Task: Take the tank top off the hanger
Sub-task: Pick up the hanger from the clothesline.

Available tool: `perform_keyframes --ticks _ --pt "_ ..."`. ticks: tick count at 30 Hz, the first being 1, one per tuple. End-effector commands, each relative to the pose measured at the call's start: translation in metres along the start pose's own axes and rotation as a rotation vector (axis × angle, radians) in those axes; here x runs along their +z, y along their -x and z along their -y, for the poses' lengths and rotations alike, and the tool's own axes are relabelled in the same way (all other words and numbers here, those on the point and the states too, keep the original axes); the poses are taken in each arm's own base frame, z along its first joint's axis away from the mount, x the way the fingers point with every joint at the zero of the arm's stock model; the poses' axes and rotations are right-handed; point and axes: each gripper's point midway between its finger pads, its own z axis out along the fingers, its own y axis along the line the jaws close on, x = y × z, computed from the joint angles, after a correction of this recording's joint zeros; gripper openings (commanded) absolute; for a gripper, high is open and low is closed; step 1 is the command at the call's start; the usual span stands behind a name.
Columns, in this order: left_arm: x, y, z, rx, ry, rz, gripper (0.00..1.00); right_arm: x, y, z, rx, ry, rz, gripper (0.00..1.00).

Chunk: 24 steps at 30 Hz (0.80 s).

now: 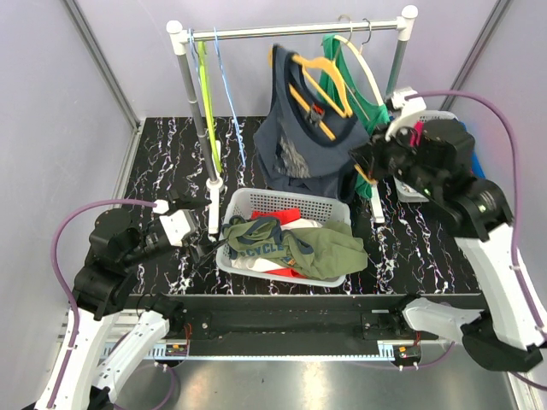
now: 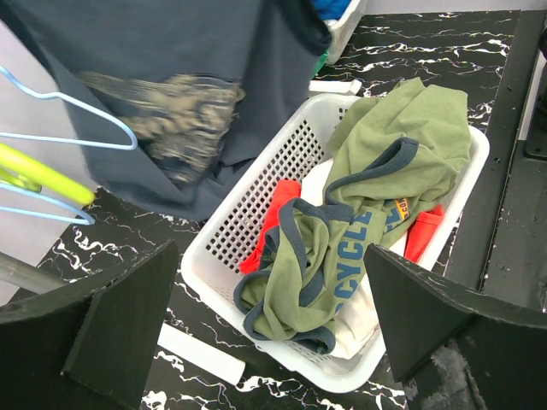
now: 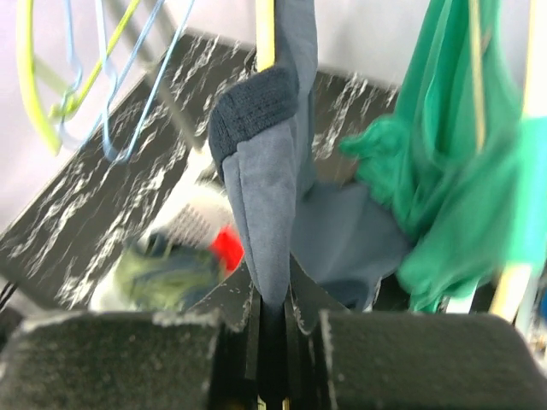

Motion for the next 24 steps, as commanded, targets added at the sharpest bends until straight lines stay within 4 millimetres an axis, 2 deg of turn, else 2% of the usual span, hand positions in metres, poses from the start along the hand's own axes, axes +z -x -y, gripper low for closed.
perform_keyframes --ticks 1,2,5,8,12,17,20,24 --pt "0.0 0.015 0.002 0.004 -0.016 0.044 0.99 -0.045 -0.025 -0.012 0.064 0.053 -0.107 0.0" --pt "0.001 0.015 0.002 0.001 -0.02 0.046 0.99 -0.052 -0.035 -0.01 0.072 0.039 -0.139 0.0" --pt "0.002 0.018 0.003 -0.008 -0.031 0.054 0.99 -0.075 -0.031 -0.015 0.081 0.062 -0.095 0.0" --pt "0.003 0.02 0.002 -0.011 -0.033 0.058 0.99 -0.108 0.002 -0.027 0.067 0.125 0.045 0.0" --pt "0.002 0.022 0.001 -0.011 -0.029 0.059 0.99 -0.164 0.064 -0.057 0.015 0.282 0.308 0.0" --pt "0.0 0.024 0.0 -0.008 -0.019 0.062 0.99 -0.215 0.122 -0.084 -0.056 0.412 0.504 0.0" --pt "-0.001 0.024 0.001 -0.008 -0.018 0.066 0.99 -0.237 0.145 -0.096 -0.089 0.47 0.584 0.0" --pt "-0.002 0.024 0.002 -0.009 -0.016 0.068 0.99 -0.258 0.163 -0.11 -0.102 0.55 0.654 0.0"
